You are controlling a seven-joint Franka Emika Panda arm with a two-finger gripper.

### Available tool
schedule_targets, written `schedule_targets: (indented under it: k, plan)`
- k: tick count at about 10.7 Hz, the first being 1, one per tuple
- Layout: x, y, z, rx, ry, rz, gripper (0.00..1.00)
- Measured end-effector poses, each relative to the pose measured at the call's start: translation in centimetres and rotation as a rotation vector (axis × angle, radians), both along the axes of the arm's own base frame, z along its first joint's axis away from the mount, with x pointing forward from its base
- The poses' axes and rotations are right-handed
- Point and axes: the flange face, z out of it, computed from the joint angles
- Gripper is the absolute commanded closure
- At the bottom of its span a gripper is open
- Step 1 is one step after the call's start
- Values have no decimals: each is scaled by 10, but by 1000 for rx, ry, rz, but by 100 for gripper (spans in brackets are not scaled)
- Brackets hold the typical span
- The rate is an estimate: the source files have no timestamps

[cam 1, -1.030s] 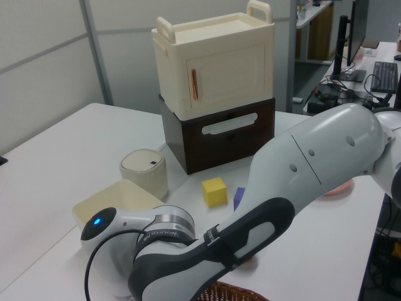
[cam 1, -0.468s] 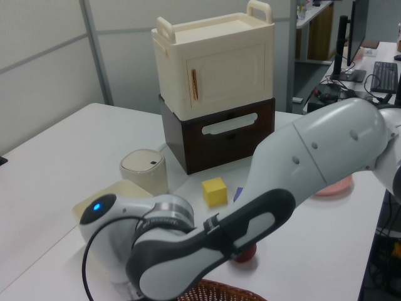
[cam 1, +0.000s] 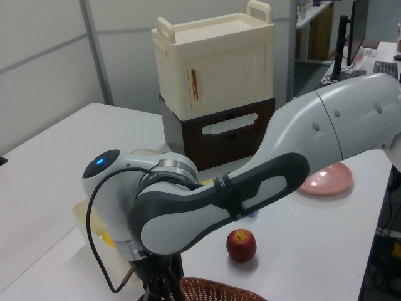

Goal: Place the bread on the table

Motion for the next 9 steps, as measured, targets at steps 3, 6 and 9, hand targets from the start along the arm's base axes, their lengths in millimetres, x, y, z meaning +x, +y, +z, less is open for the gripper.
schedule_targets:
  k: [3, 6, 9]
  plan:
    - [-4, 4, -9, -8, 15, 9, 0]
    - [-8, 10, -25, -20, 38, 21, 0]
    - [-11, 18, -56, -38, 76, 33, 0]
